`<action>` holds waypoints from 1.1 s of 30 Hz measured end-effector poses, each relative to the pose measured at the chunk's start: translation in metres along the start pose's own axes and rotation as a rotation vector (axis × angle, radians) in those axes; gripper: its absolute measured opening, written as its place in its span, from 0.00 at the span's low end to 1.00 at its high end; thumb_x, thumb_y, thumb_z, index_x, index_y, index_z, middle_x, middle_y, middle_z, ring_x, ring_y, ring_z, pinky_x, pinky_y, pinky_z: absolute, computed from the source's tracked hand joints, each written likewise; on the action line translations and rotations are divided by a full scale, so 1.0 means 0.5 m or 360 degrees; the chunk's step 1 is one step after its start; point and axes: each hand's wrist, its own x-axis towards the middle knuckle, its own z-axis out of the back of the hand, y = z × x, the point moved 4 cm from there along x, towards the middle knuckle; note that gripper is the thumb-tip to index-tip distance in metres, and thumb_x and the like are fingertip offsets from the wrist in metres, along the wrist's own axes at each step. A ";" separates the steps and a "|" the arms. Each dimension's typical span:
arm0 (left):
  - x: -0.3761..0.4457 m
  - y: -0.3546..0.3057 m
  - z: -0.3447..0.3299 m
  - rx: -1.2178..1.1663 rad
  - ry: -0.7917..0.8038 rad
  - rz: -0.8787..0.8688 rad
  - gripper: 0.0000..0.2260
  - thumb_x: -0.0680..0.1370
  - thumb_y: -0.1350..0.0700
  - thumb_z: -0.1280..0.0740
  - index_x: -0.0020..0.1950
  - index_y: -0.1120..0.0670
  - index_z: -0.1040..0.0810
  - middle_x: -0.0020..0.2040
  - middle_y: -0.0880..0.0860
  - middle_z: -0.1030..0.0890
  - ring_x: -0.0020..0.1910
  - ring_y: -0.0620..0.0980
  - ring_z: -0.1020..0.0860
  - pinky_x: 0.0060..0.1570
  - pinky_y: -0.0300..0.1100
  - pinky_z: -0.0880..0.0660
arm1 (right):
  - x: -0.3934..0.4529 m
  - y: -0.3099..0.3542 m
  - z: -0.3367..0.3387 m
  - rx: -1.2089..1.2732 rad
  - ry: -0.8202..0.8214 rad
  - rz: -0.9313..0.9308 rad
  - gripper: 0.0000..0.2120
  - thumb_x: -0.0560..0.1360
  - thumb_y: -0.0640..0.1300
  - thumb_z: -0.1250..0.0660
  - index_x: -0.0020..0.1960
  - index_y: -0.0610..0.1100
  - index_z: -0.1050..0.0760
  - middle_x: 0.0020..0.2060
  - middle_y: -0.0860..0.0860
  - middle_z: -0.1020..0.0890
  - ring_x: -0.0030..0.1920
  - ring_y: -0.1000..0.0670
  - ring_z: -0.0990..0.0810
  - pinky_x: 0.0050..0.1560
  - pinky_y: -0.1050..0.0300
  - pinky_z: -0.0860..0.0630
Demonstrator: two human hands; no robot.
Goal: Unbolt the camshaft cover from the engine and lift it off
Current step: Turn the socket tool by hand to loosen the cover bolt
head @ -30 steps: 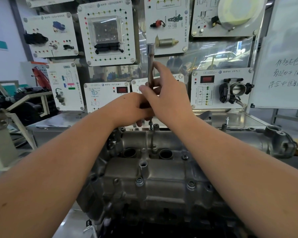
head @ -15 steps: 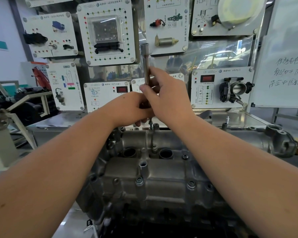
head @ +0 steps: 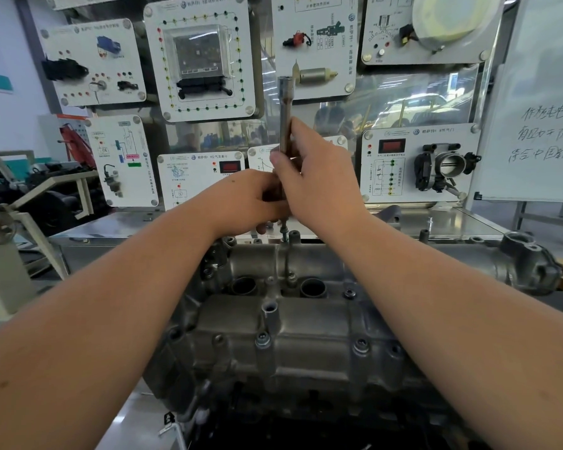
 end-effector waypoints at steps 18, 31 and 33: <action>-0.009 -0.005 0.001 -0.0046 0.0035 -0.0014 0.08 0.81 0.50 0.33 0.44 0.38 0.22 0.34 0.31 0.19 0.33 0.37 0.18 0.33 0.22 0.31 | 0.001 -0.004 -0.005 0.0060 0.0003 -0.0031 0.26 0.81 0.43 0.38 0.78 0.47 0.38 0.43 0.50 0.17 0.40 0.50 0.20 0.46 0.52 0.22; -0.009 -0.003 0.001 0.0030 0.0022 -0.0008 0.10 0.82 0.53 0.36 0.45 0.40 0.23 0.33 0.30 0.20 0.31 0.36 0.19 0.31 0.23 0.32 | -0.003 -0.001 -0.005 0.0117 0.0027 -0.0011 0.28 0.82 0.43 0.38 0.80 0.50 0.42 0.44 0.48 0.16 0.42 0.50 0.17 0.47 0.50 0.20; -0.008 -0.004 0.001 0.0052 0.0011 -0.0017 0.10 0.82 0.53 0.36 0.44 0.39 0.24 0.33 0.29 0.20 0.31 0.35 0.20 0.32 0.22 0.32 | -0.004 -0.002 -0.003 0.0114 0.0010 -0.0006 0.30 0.81 0.45 0.36 0.80 0.51 0.42 0.47 0.49 0.16 0.44 0.50 0.17 0.49 0.53 0.20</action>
